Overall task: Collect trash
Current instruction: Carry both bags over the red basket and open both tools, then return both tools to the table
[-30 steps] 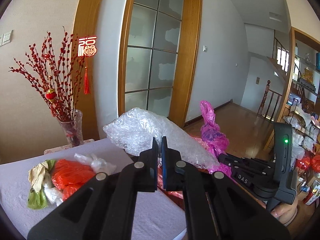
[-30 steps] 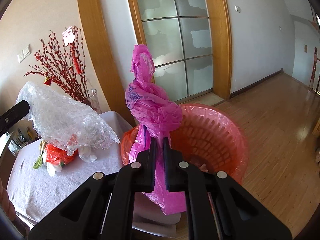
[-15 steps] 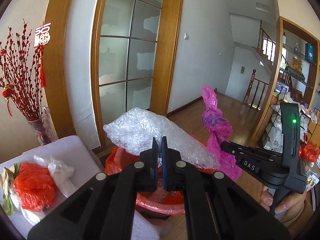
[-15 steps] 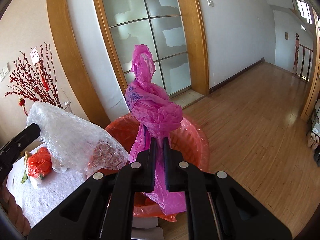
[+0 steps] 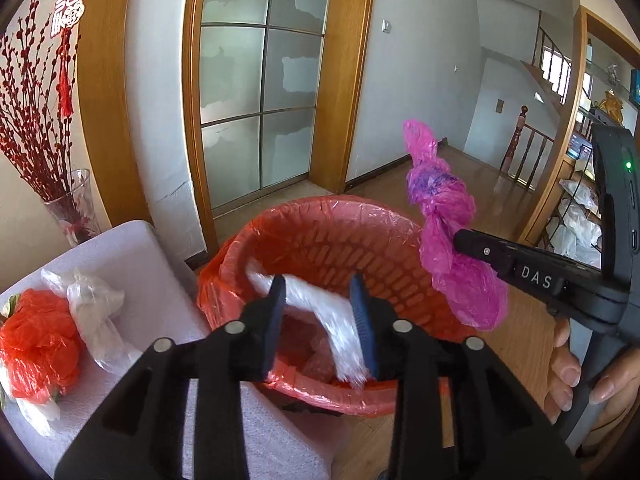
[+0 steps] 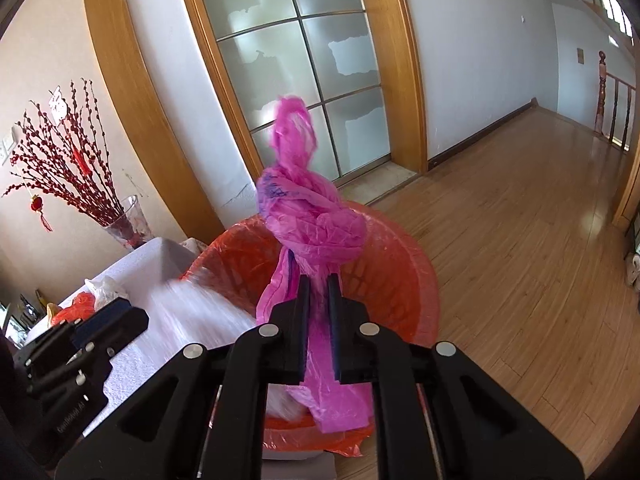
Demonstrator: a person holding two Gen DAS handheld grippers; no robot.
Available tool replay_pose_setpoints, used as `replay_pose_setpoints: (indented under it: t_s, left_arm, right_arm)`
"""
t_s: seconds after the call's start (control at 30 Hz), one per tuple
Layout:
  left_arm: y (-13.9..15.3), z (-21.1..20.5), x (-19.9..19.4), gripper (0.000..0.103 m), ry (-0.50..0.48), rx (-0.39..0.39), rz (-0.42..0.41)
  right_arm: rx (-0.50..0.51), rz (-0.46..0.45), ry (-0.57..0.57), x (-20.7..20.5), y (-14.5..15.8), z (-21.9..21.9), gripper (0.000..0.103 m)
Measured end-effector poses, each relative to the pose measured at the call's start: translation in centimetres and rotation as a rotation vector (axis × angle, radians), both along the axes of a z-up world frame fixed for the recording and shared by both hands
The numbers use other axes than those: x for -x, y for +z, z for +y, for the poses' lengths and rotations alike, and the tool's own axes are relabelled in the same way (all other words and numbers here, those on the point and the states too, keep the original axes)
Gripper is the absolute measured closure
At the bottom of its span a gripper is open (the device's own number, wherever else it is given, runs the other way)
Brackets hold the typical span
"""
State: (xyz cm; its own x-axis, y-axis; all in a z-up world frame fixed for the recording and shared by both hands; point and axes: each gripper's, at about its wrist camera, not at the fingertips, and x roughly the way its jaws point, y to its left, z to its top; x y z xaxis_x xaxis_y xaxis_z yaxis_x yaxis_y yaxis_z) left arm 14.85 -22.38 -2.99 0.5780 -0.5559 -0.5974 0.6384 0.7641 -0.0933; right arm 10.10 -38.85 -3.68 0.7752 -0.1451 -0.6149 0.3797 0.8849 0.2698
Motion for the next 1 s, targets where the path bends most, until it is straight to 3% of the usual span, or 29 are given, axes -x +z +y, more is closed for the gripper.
replay_pose_setpoints:
  t_s: [0.07,0.1,0.33,0.73,1.0]
  left_arm:
    - [-0.1,0.8,0.0,0.058,0.015,-0.005,-0.005]
    - [-0.1,1.4,0.1,0.056,0.025,-0.007,-0.011]
    - [0.3,5.0,0.7,0.045,0.112,-0.02,-0.031]
    - [1.0,11.6,1.2,0.043,0.23,-0.033,-0.054]
    - [1.8,19.0,1.6,0.041,0.365,-0.031,-0.067]
  right_arm:
    - [0.006,-0.007,-0.014,0.2,0.0,0.1,0.061]
    - [0.012,-0.013,-0.019,0.4,0.0,0.2,0.06]
    - [0.027,-0.004,-0.024,0.8,0.2,0.6,0.06]
    - [0.106,-0.011,0.089,-0.4,1.9,6.3,0.06]
    - [0.119,-0.002,0.208,-2.6,2.2,12.0,0.06]
